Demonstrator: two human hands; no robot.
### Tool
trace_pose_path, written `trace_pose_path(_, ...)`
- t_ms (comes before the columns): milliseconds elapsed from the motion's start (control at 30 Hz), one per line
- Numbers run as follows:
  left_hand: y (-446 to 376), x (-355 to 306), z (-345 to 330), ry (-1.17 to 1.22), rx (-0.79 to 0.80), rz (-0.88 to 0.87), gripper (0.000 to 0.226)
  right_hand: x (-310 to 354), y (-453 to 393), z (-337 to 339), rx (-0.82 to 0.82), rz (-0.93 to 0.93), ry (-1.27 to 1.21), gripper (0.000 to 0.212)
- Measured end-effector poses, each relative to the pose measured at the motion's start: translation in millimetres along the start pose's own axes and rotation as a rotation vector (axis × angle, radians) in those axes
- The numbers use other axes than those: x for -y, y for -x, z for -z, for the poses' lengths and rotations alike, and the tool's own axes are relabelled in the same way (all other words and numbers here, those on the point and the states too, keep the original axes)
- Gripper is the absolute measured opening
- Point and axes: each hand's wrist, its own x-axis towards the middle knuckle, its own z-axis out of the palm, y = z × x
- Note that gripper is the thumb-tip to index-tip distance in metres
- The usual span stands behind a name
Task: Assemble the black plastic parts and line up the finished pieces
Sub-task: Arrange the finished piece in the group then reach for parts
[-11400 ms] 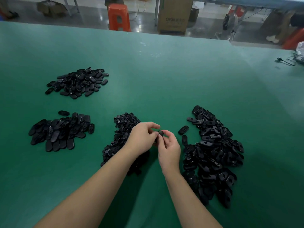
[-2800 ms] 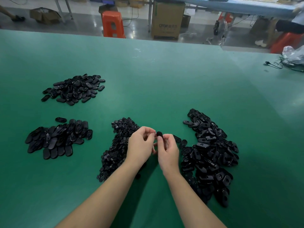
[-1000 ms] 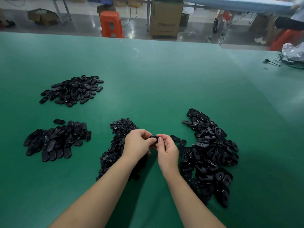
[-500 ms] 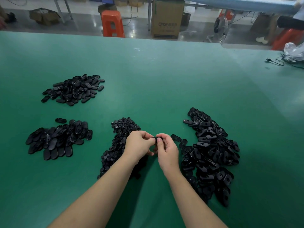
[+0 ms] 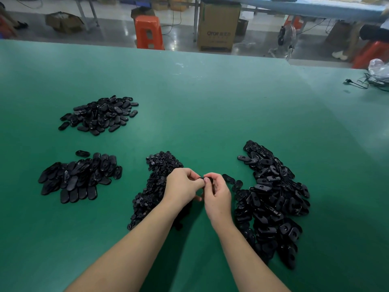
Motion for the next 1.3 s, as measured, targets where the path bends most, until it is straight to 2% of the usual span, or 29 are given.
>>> trace_pose_path(300, 0.7, 9.9, 15.2, -0.098, 0.086, -0.065, 0.012, 0.9, 2.2, -1.0, 0.059, 0.042, 0.086, 0.012)
trace_pose_path(467, 3.9, 10.0, 16.0, -0.106, 0.053, -0.073, 0.013, 1.3, 2.3, -2.6, 0.052, 0.061, 0.120, 0.016)
trace_pose_path(567, 6.7, 6.3, 19.8, -0.224, 0.025, -0.152, 0.014, 1.2, 2.1, -2.6, 0.057, 0.058, 0.099, 0.015)
trace_pose_path(667, 9.3, 7.9, 35.7, -0.417, -0.094, -0.265, 0.003, 1.9, 2.5, -2.9, 0.068, 0.046, 0.070, 0.016)
trace_pose_path(733, 10.4, 17.5, 55.3, -0.435, -0.213, -0.274, 0.001, 2.1, 3.0, -3.1, 0.086, 0.045, 0.091, 0.015)
trace_pose_path(1033, 3.1, 90.1, 187.7, -0.367, -0.772, -0.091, 0.009, 9.2, 6.4, -4.0, 0.114, 0.043, 0.159, 0.011)
trace_pose_path(1100, -1.1, 100.3, 206.5, -0.364, -0.813, -0.027, 0.009, 9.6, 6.6, -3.8, 0.111, 0.040, 0.158, 0.013)
trace_pose_path(1200, -6.9, 107.4, 215.9, -0.427, -0.793, 0.050, 0.016, 9.3, 7.0, -3.9, 0.122, 0.033, 0.170, 0.013)
trace_pose_path(1300, -8.3, 101.9, 203.5, -0.497, -0.781, -0.023, 0.022, 10.2, 6.7, -4.5, 0.122, 0.038, 0.189, 0.014)
